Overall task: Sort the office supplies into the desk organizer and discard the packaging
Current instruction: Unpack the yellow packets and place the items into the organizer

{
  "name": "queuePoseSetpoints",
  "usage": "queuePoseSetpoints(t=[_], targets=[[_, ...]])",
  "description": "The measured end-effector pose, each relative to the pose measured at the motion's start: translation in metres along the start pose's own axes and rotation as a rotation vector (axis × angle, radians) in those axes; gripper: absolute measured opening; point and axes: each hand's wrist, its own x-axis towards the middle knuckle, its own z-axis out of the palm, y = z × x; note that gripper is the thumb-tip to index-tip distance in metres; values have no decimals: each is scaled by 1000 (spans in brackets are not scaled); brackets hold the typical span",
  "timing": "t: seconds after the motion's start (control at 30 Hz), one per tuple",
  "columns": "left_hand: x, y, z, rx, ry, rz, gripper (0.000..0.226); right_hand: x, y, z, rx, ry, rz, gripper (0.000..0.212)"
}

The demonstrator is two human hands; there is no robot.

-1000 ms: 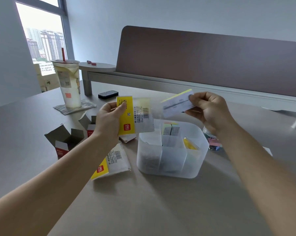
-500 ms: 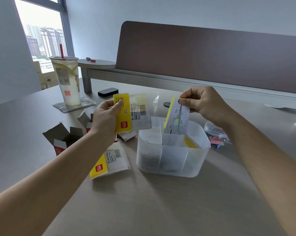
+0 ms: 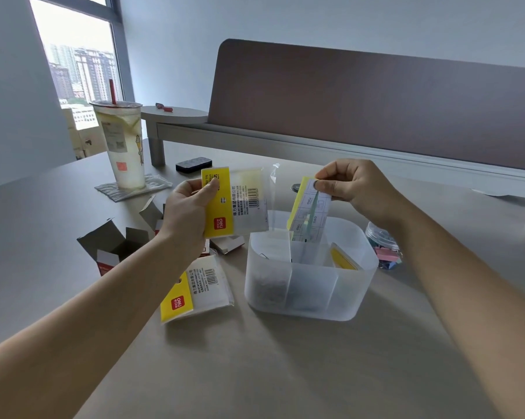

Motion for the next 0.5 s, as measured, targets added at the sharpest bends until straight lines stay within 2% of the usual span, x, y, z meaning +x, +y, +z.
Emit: queuePoseSetpoints(t=[0.17,0.33,0.5], targets=[[-1,1,1,-4,9,-8,5,-5,2,-4,-35,-32,6,15],[-3,2,3,9,6,-5,2,-3,9,4,-148,-14,36,2],[-4,0,5,30,-16,-6,8,-3,16,12,-213,-59,83,4]])
